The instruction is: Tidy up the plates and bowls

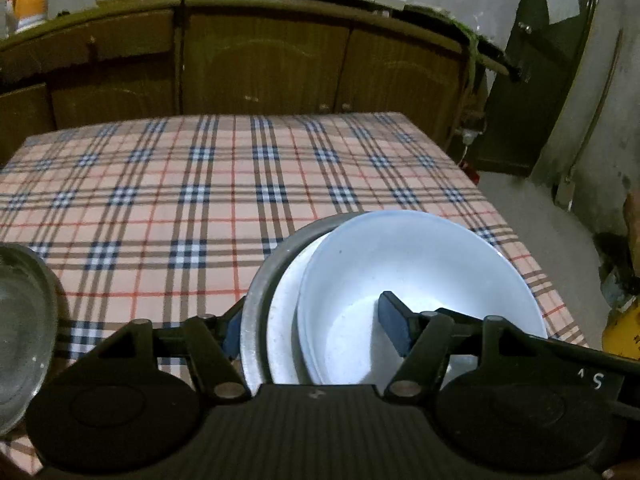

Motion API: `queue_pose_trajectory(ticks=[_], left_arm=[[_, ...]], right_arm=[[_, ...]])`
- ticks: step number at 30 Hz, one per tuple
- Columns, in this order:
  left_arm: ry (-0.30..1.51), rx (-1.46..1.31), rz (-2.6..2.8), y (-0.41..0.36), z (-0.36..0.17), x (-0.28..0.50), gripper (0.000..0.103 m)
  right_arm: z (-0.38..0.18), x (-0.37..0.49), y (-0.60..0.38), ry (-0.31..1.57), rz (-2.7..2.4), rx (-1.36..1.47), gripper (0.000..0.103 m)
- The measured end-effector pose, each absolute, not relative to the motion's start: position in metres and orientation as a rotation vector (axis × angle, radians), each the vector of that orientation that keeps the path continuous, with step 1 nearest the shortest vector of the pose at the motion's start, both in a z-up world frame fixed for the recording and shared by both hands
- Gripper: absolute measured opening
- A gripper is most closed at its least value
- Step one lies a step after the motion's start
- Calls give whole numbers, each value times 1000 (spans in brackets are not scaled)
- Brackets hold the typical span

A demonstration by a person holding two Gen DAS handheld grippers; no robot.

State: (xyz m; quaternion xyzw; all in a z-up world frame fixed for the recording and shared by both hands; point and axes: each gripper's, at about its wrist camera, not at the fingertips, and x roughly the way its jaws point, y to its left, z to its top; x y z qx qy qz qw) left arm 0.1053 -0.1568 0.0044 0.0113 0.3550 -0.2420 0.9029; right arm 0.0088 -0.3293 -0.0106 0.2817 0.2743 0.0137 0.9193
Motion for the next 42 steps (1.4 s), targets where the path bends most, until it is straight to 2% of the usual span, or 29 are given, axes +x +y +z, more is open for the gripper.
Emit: queue_pose_trajectory(ticks=[18, 42], left_arm=[[613, -9, -463, -125, 47, 60, 68], [534, -52, -341, -58, 72, 32, 68]], right_arm=[[44, -32, -294, 472, 93, 506, 54], [73, -35, -222, 452, 232, 432, 54]])
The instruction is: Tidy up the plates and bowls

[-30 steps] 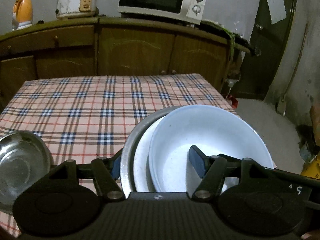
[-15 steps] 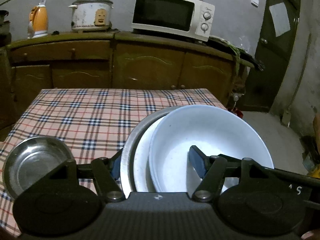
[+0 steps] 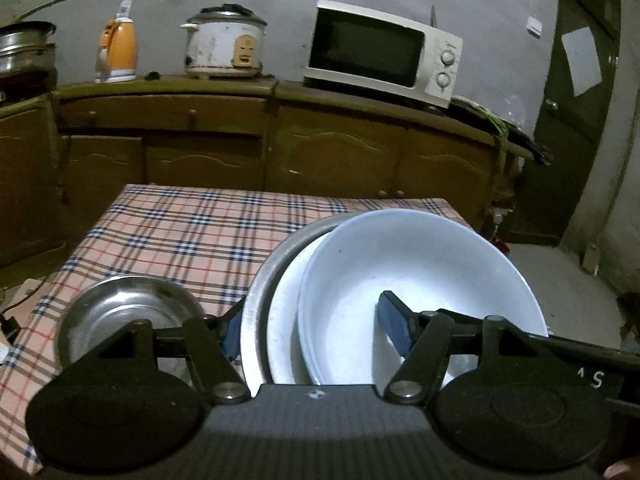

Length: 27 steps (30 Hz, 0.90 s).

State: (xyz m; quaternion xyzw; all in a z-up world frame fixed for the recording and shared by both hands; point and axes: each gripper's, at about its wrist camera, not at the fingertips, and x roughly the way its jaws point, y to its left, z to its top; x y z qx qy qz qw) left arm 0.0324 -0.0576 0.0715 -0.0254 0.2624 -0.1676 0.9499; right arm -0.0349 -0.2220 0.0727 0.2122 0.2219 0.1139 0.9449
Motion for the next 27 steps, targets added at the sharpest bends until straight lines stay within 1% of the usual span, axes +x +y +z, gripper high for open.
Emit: queue_pose_trajectory(ticks=[27], left_arm=[[510, -88, -227, 22, 77, 34, 68]], right_arm=[[81, -10, -133, 471, 355, 378, 54]])
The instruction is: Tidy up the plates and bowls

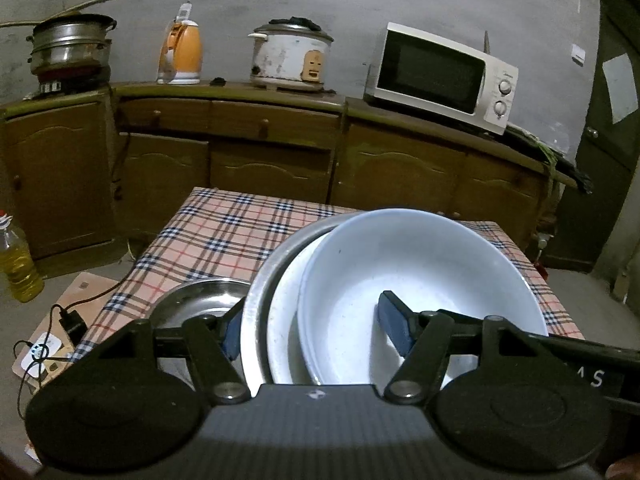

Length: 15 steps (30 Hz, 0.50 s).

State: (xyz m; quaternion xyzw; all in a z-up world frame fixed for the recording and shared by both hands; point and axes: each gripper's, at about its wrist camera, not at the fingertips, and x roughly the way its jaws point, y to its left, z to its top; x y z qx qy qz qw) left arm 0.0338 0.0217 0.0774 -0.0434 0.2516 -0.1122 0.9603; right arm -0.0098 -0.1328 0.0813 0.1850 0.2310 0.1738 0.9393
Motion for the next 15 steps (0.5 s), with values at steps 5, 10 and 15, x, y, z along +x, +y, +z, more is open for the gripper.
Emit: queue_pose_trajectory(ticks=[5, 10, 15], left_arm=[[511, -90, -215, 32, 77, 37, 68], [515, -99, -204, 42, 75, 41, 68], [517, -106, -194, 52, 73, 44, 68]], right_arm=[[80, -3, -120, 479, 368, 372, 54], [78, 4, -109, 487, 379, 363, 54], [76, 10, -100, 492, 389, 356, 53]])
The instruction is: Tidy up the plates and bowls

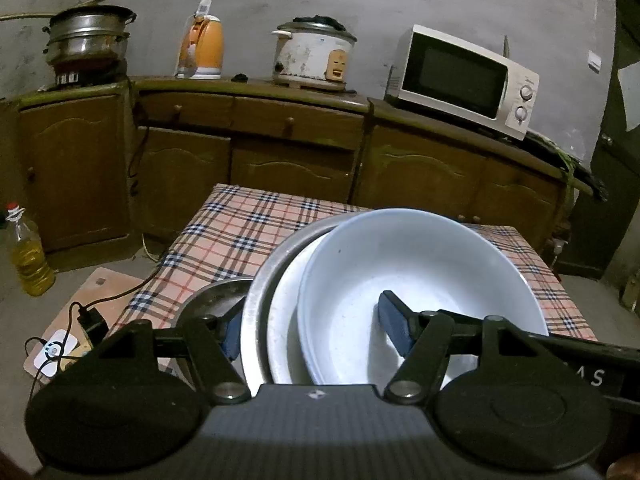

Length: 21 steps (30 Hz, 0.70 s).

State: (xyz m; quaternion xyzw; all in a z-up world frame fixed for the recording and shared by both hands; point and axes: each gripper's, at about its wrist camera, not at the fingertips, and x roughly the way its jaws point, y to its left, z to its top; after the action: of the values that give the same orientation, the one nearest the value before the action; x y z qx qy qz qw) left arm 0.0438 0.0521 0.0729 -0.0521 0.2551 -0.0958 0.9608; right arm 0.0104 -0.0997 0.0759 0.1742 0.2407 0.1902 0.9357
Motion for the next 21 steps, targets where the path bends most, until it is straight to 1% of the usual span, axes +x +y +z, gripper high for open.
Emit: queue_pose_trajectory(ticks=[21], left_arm=[[546, -105, -182, 82, 59, 64, 68]], right_arm=[[60, 39, -67, 533, 404, 343, 54]])
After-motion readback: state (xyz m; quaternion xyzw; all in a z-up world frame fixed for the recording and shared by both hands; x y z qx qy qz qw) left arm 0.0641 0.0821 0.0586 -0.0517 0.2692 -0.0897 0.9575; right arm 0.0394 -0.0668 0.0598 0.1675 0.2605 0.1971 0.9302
